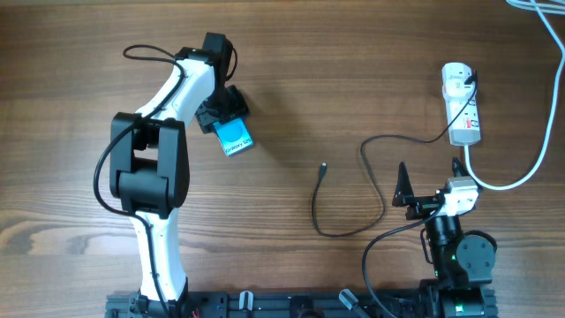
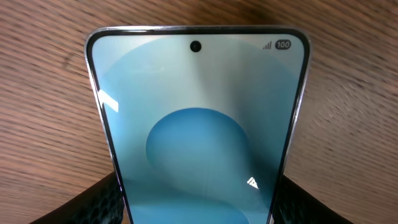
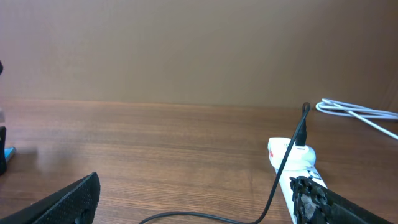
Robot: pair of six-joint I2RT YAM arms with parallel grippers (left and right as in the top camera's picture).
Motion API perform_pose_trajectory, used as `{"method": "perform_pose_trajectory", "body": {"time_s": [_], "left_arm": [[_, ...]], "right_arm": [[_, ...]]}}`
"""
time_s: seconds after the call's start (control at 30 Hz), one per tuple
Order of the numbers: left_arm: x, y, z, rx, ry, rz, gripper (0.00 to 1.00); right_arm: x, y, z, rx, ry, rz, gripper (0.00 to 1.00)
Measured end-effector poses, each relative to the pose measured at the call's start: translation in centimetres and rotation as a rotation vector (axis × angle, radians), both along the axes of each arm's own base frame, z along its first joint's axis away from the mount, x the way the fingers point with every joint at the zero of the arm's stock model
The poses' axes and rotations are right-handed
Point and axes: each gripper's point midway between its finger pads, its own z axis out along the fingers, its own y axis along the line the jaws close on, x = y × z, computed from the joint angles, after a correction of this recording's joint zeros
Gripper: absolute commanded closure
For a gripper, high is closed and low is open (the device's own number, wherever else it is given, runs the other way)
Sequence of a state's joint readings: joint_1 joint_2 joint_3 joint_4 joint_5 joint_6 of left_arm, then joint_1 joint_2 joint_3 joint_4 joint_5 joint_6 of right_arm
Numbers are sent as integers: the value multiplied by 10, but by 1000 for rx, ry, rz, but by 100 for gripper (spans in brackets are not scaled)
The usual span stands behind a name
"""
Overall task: Plug charger to phone and switch on socket
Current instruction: 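Lift the phone with the left gripper and tilt it upright, then raise the phone and hold it vertical, port facing down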
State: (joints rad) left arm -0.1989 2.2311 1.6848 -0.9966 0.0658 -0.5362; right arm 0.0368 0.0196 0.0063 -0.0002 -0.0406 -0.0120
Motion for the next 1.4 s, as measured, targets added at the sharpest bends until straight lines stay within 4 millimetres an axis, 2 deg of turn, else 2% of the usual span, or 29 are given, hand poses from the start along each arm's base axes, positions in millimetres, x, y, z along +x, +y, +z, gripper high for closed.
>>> {"method": "perform_pose_trajectory", "body": {"time_s": [0.1,0.3,0.47,0.6,0.97,1.13,1.2,1.3,1.4], "left_arm": [[-2,-9,4,-56,9,-2,30],[-8,-27,32,-125,-17,-54,31],[-24,-61,32,-124,-1,-200,31],[-32,-79,32,-115,-3,-270,31],[-48,-71,32,-83,61,-272,32],[-54,-69,49,-84,59,-272,32],[-57,-75,62,-129,46,-274,31],[-65,-102,84,-306,44,-281,31],[-71,-126,98,-471,64,-286,32]], "right_arm": [[0,0,0,0,0,0,0],[0,0,0,0,0,0,0],[0,0,0,0,0,0,0],[0,0,0,0,0,0,0],[0,0,0,0,0,0,0],[0,0,0,0,0,0,0],[0,0,0,0,0,0,0],[0,0,0,0,0,0,0],[0,0,0,0,0,0,0]]}}
